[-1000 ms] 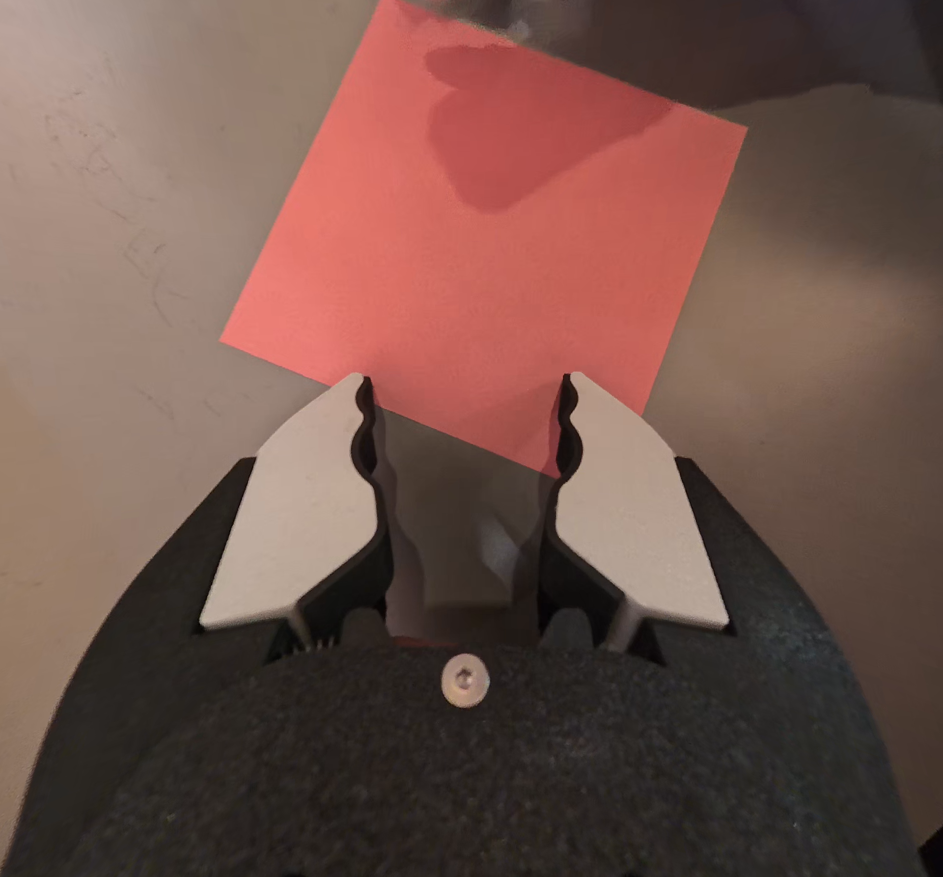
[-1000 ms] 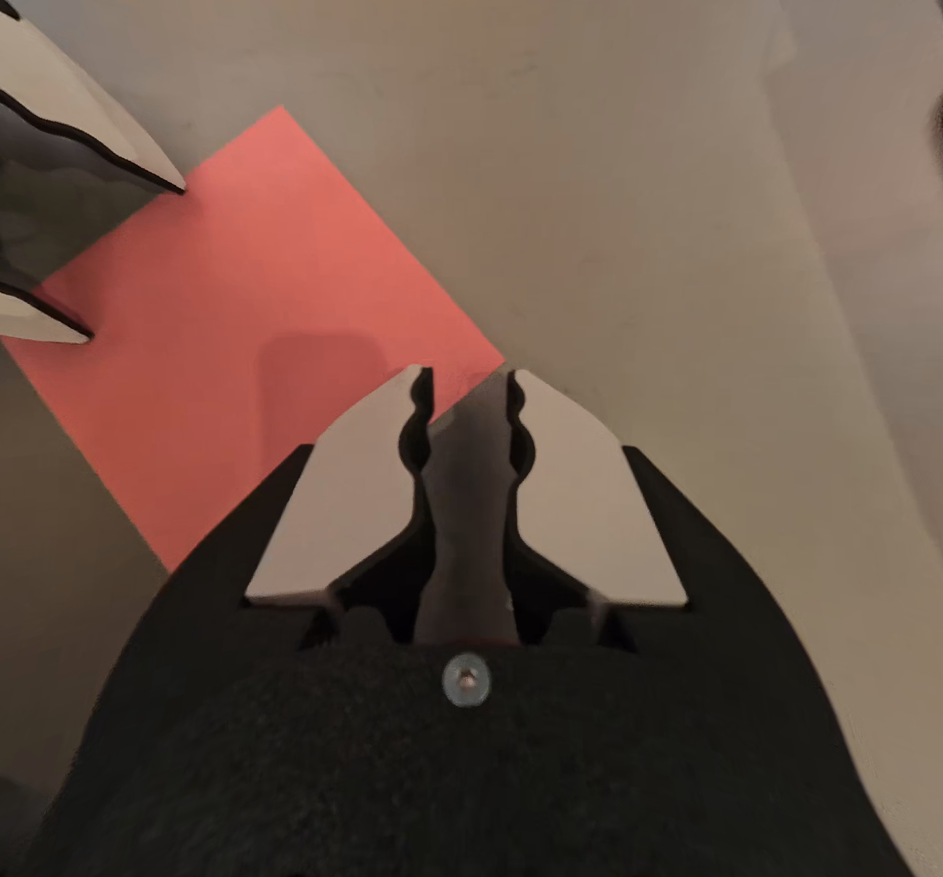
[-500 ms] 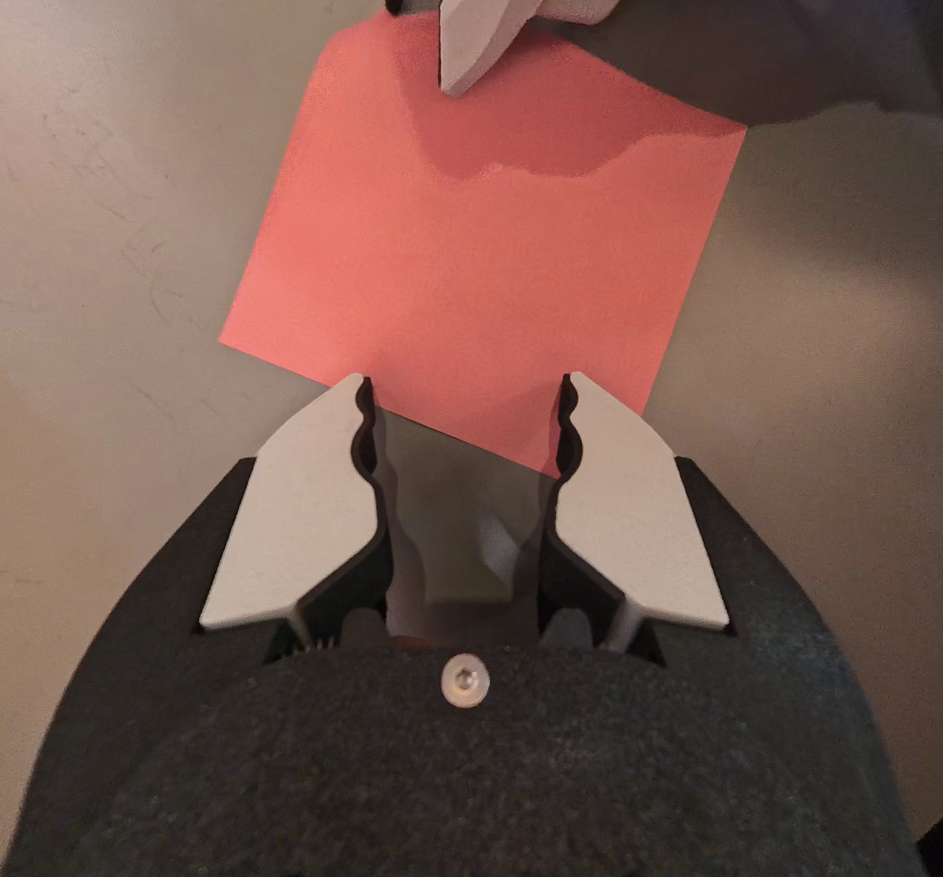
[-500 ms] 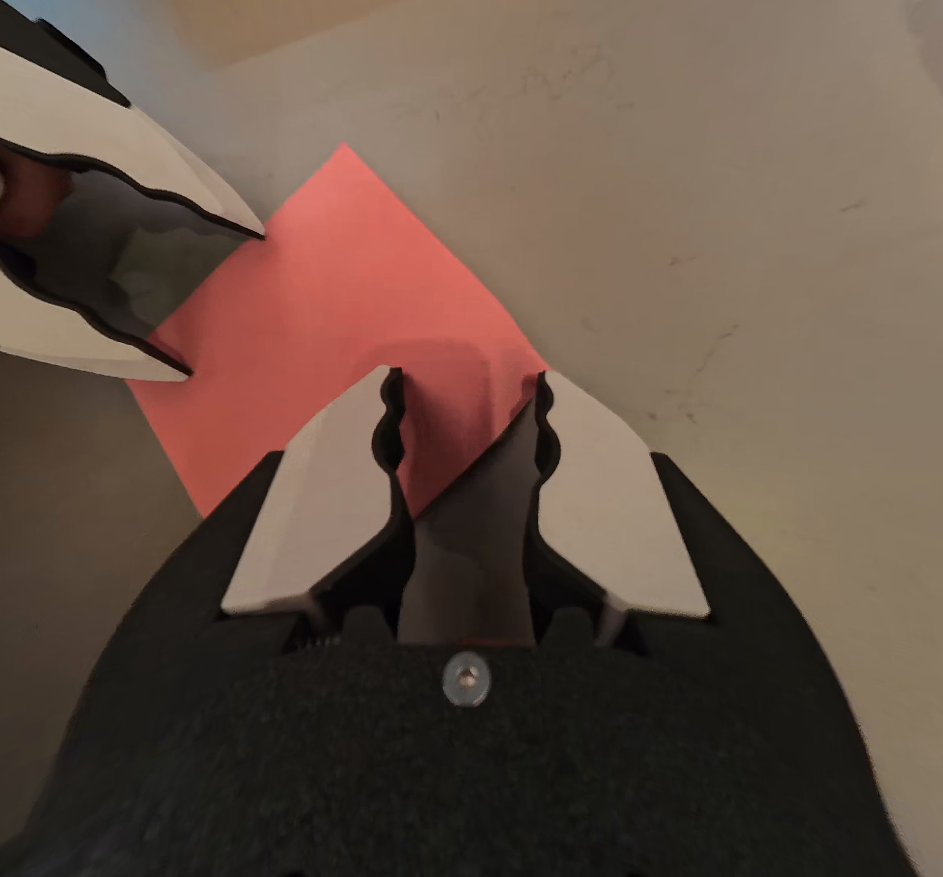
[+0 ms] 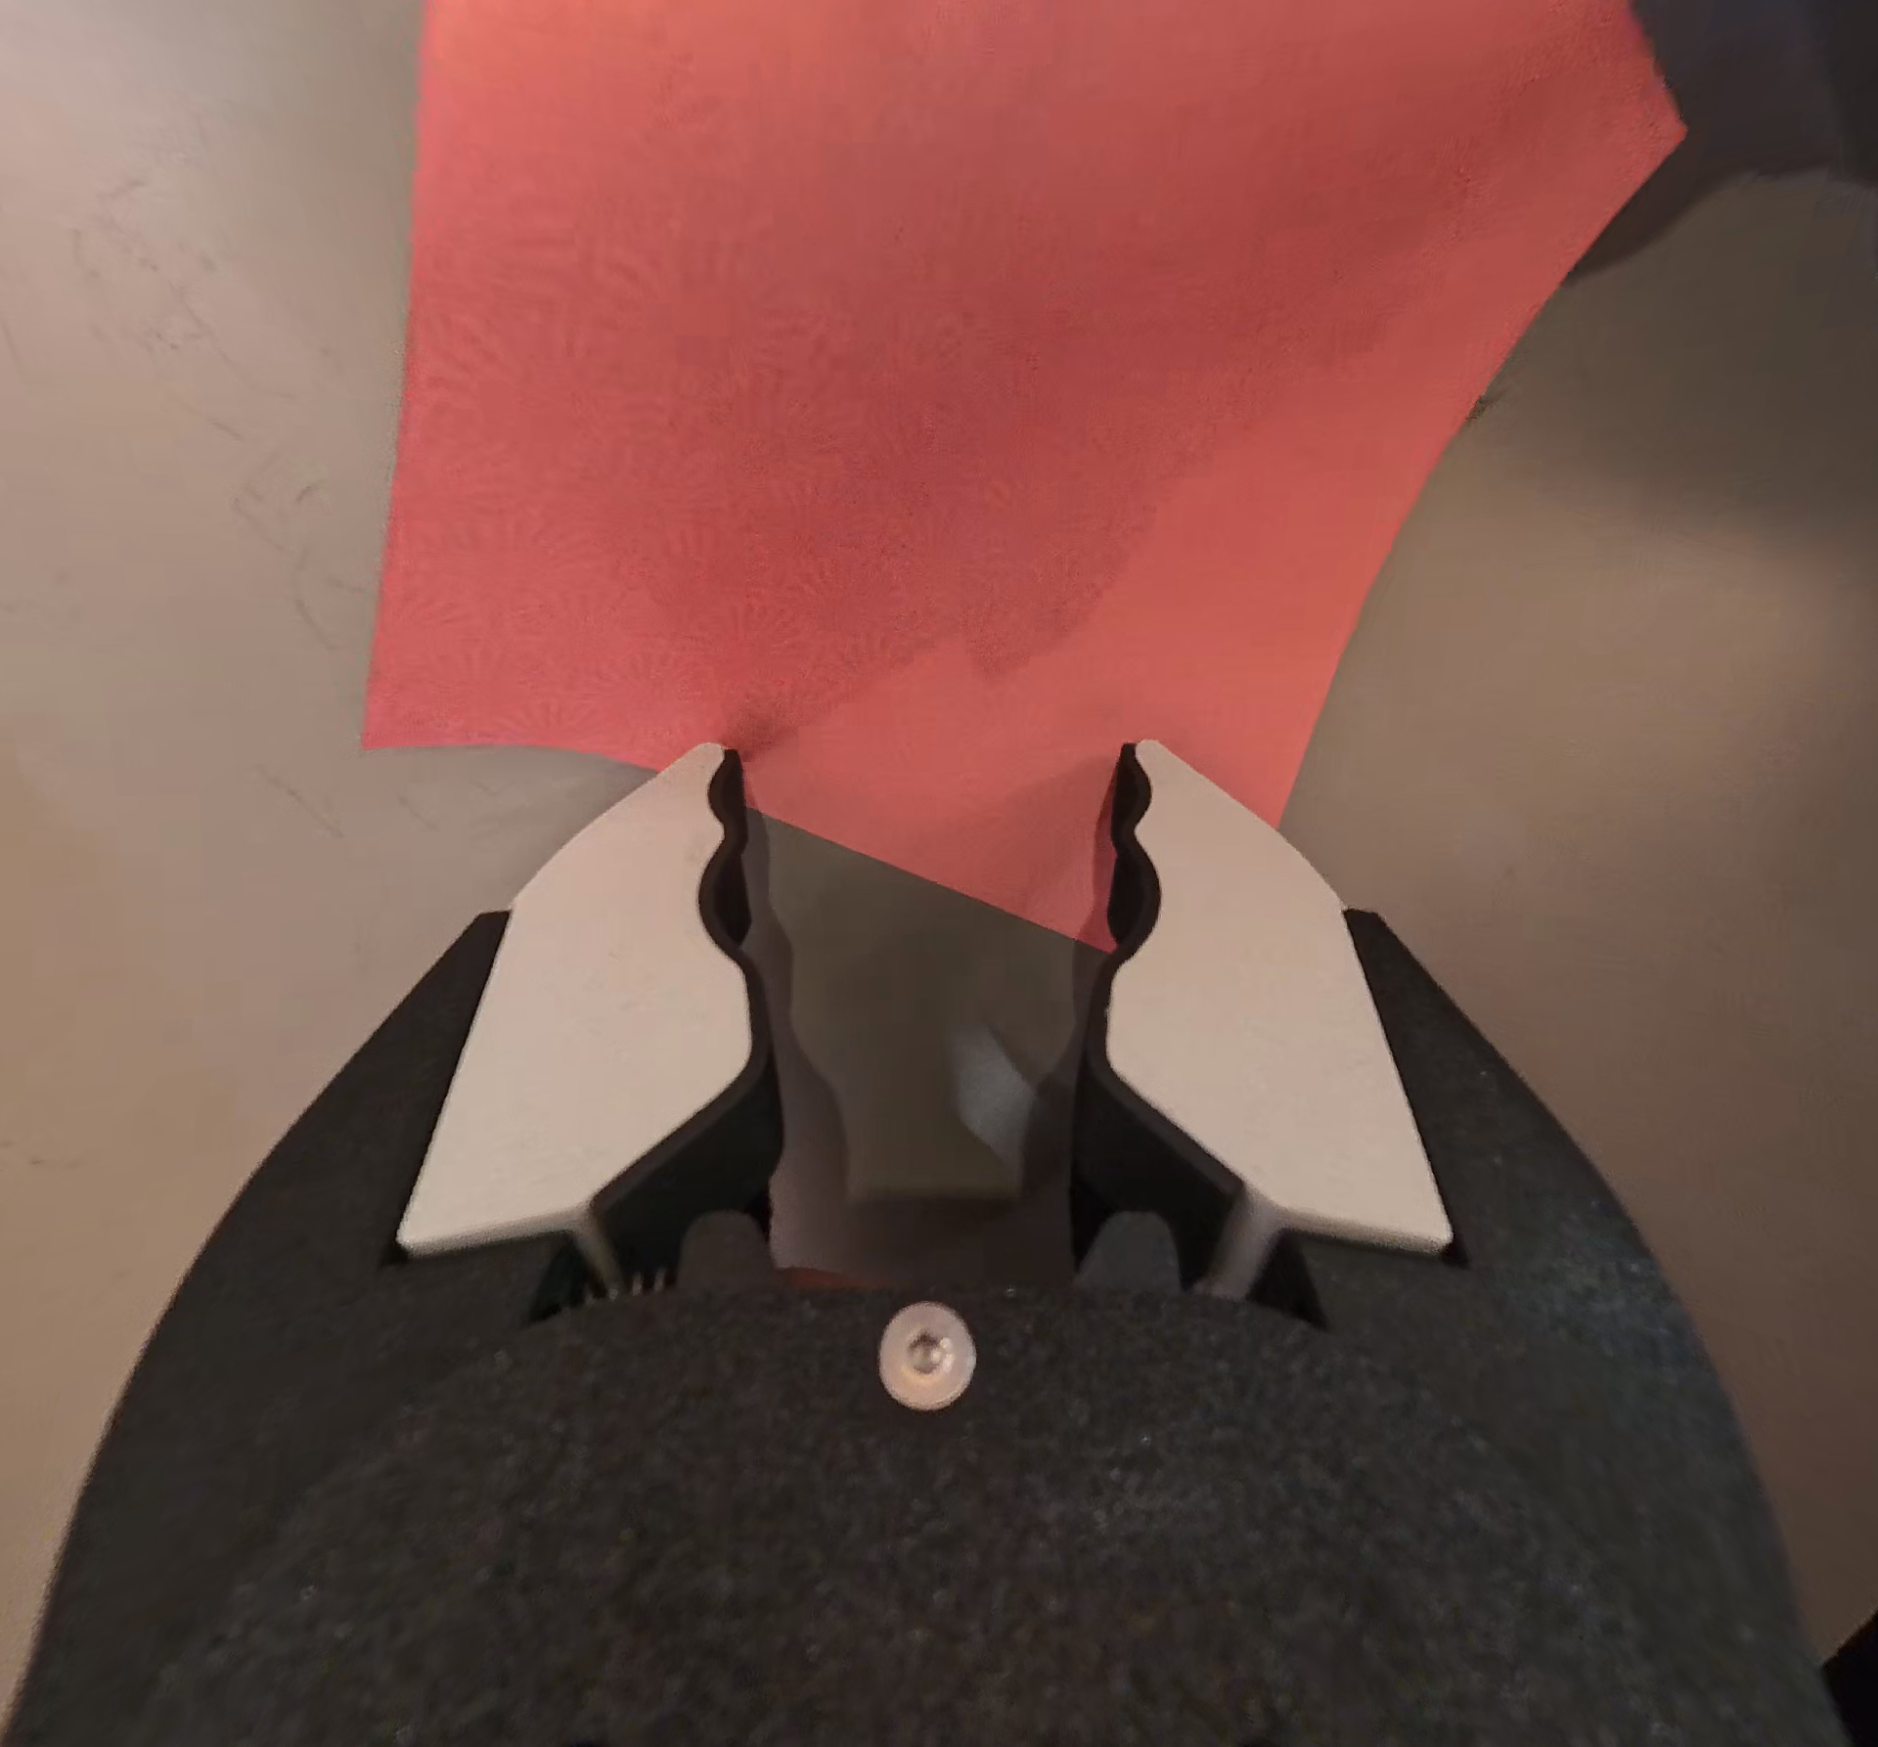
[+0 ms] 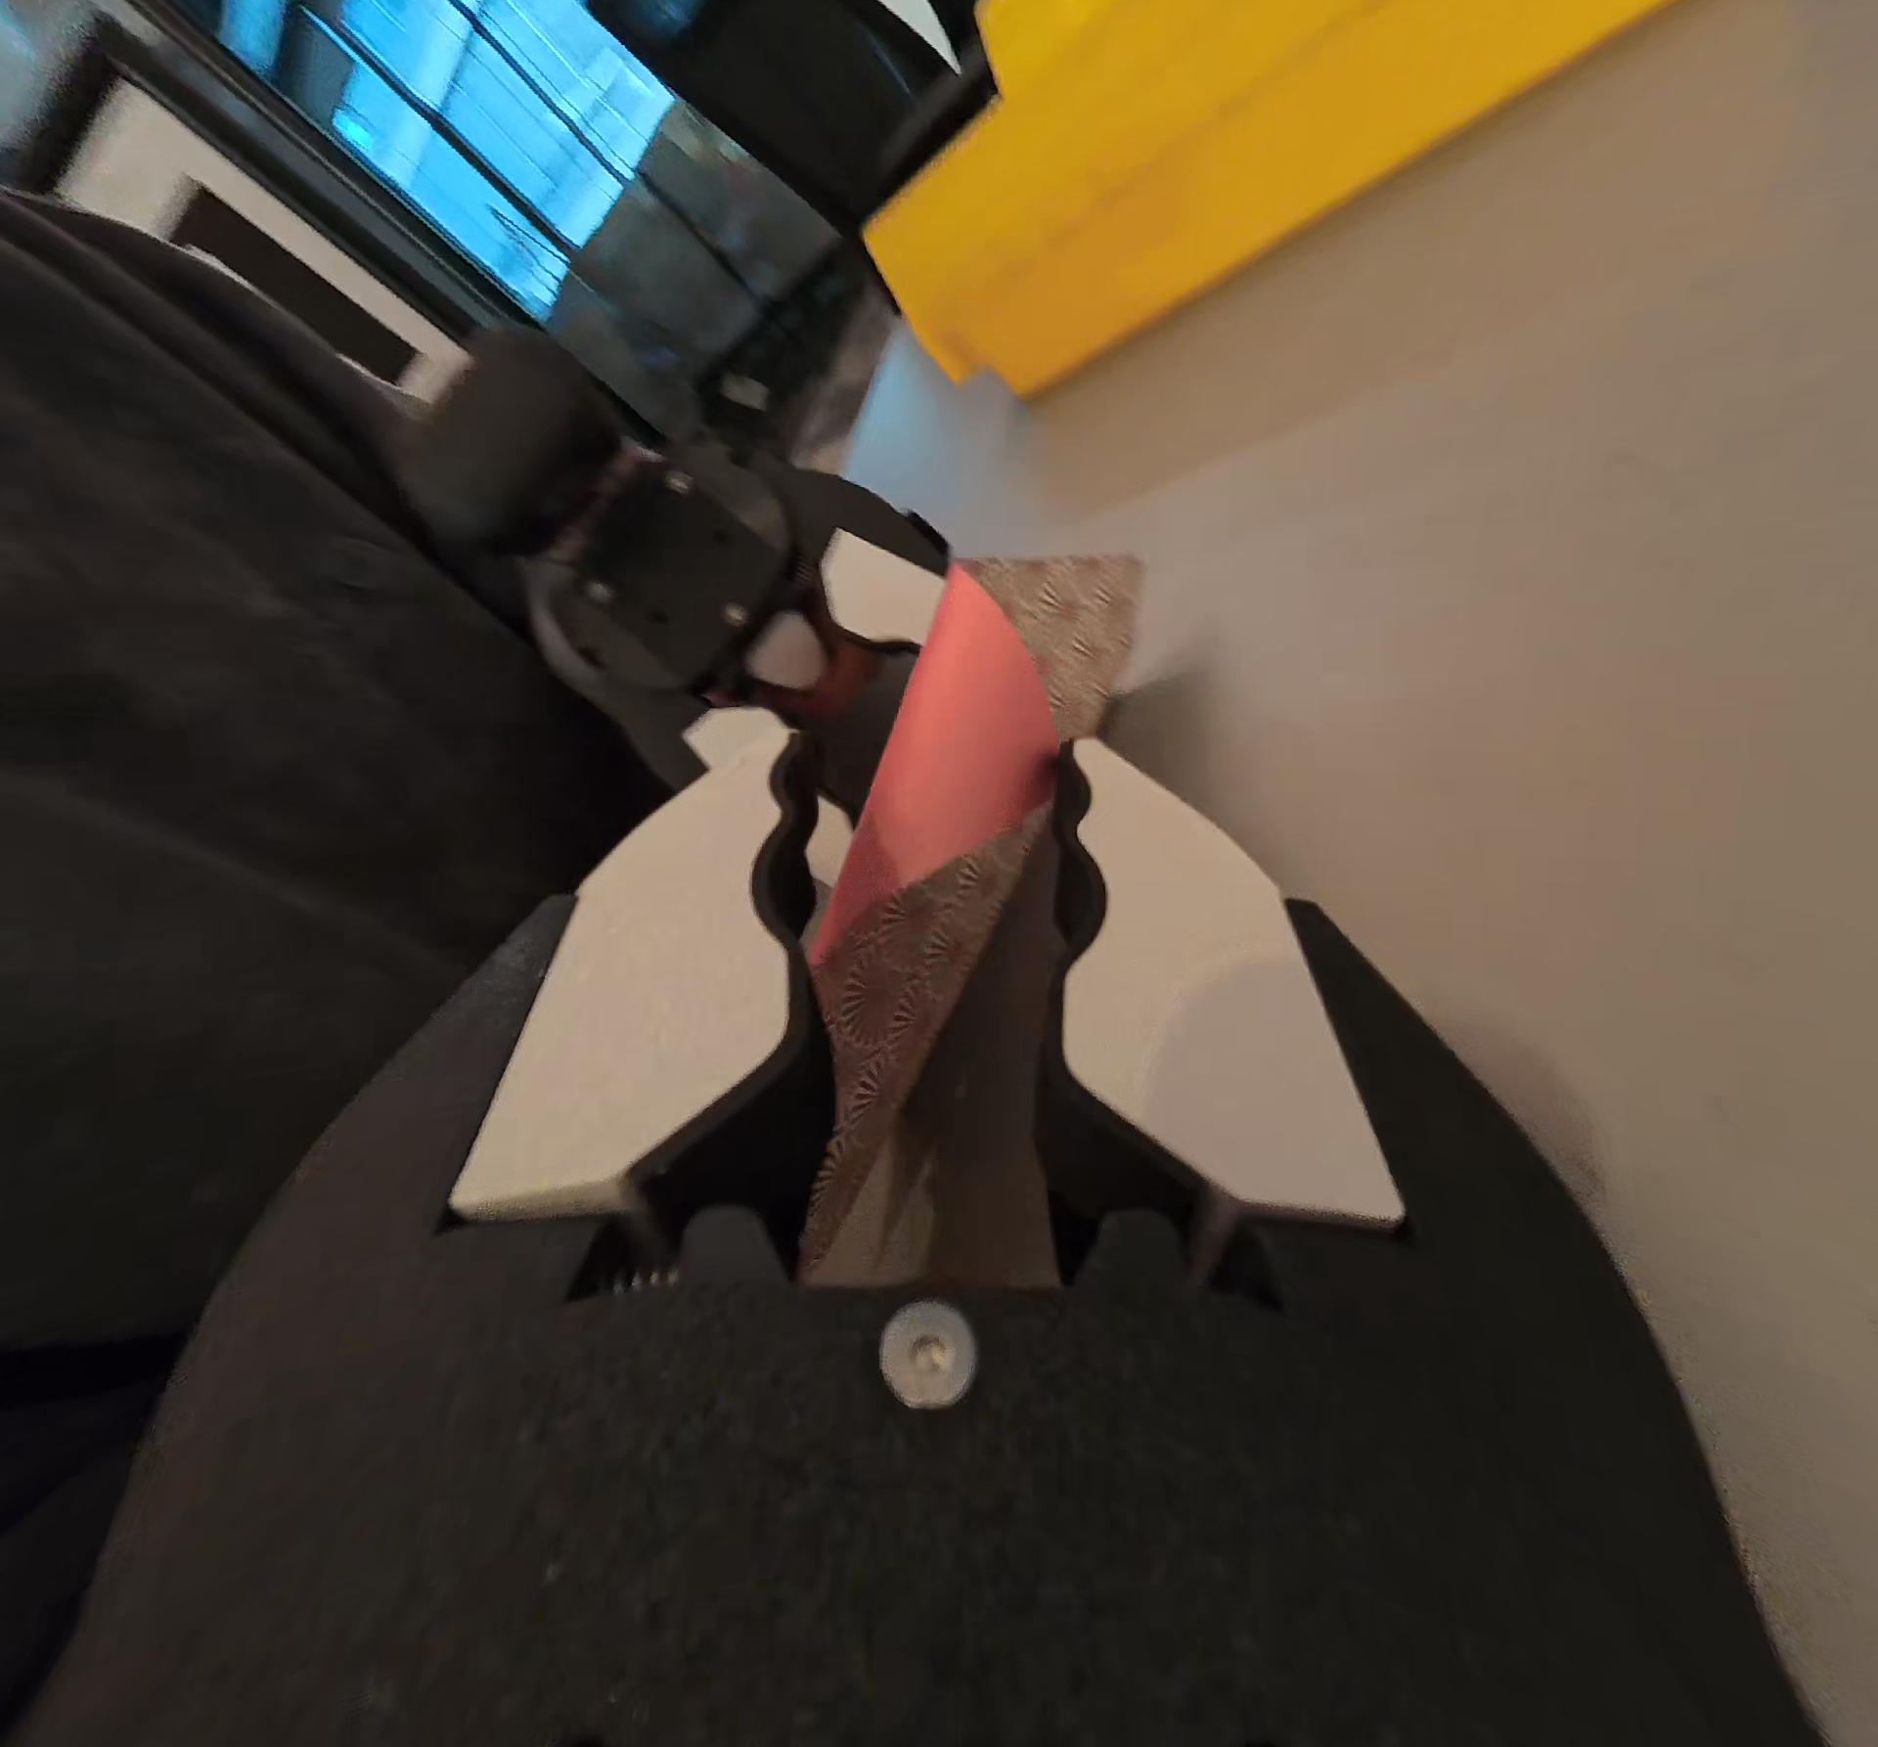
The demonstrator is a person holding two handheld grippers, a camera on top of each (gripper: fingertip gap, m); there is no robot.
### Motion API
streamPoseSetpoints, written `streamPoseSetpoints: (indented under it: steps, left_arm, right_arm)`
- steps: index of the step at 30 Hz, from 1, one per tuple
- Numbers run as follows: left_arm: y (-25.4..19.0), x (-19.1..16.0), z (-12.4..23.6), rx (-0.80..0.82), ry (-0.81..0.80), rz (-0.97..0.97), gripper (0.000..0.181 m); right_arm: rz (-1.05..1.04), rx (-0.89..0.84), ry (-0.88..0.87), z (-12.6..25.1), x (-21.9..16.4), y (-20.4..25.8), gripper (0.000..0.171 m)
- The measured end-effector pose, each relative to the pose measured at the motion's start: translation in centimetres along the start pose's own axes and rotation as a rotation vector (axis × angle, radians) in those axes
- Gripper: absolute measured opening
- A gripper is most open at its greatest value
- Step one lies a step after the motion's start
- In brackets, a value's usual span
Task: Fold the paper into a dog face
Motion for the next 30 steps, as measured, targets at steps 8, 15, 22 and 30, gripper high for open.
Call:
streamPoseSetpoints:
  steps: [8, 15, 22, 30]
  left_arm:
    - [0.0, 0.0, 0.0, -0.002, 0.000, -0.003, 0.069]
    - [0.0, 0.0, 0.0, -0.002, 0.000, -0.004, 0.069]
    - [0.0, 0.0, 0.0, -0.004, -0.001, -0.005, 0.069]
    - [-0.1, -0.1, 0.0, -0.005, -0.001, -0.007, 0.069]
  right_arm:
    - [-0.088, 0.080, 0.007, 0.0, -1.0, -0.3, 0.055]
    - [-0.080, 0.168, -0.102, 1.1, -0.6, 0.6, 0.056]
    - [-0.088, 0.236, -0.112, 0.4, -0.8, 0.6, 0.057]
    - [0.017, -0.157, 0.053, 1.4, -0.9, -0.4, 0.037]
Point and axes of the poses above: each gripper's, where its closed fingertips meet, z back along the fingers, x out of its top, y = z × x across the jaws, the point moved 10 cm from there along z, back along the fingers, and after that the axes turned 3 degrees about x, right-handed, at the moved point
